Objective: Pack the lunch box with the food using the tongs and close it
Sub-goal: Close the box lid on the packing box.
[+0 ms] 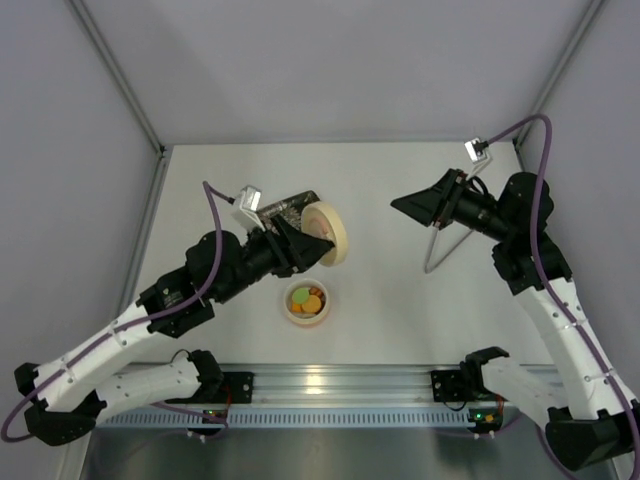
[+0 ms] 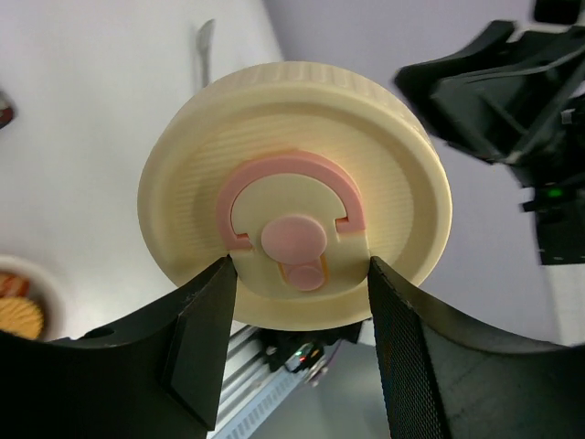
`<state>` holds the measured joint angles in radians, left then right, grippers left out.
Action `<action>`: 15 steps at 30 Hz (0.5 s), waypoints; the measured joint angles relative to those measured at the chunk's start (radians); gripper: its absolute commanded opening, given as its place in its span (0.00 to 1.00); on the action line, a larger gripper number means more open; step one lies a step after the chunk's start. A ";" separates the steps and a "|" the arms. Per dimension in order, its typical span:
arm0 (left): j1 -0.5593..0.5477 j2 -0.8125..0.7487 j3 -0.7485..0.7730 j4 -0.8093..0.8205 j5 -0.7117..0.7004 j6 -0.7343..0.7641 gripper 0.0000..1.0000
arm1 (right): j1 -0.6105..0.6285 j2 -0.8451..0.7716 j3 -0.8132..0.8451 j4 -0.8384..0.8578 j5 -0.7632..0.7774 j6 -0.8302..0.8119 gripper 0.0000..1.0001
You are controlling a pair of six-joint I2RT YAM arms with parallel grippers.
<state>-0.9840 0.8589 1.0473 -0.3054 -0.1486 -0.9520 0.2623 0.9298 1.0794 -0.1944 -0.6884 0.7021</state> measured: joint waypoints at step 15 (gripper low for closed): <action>0.000 0.034 -0.003 -0.546 -0.139 0.097 0.36 | -0.002 -0.085 -0.123 -0.101 0.068 -0.115 0.40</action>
<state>-0.9840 0.8925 1.0439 -0.8513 -0.2874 -0.8547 0.2604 0.8448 0.9565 -0.2951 -0.6201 0.5869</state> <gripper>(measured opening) 0.614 0.397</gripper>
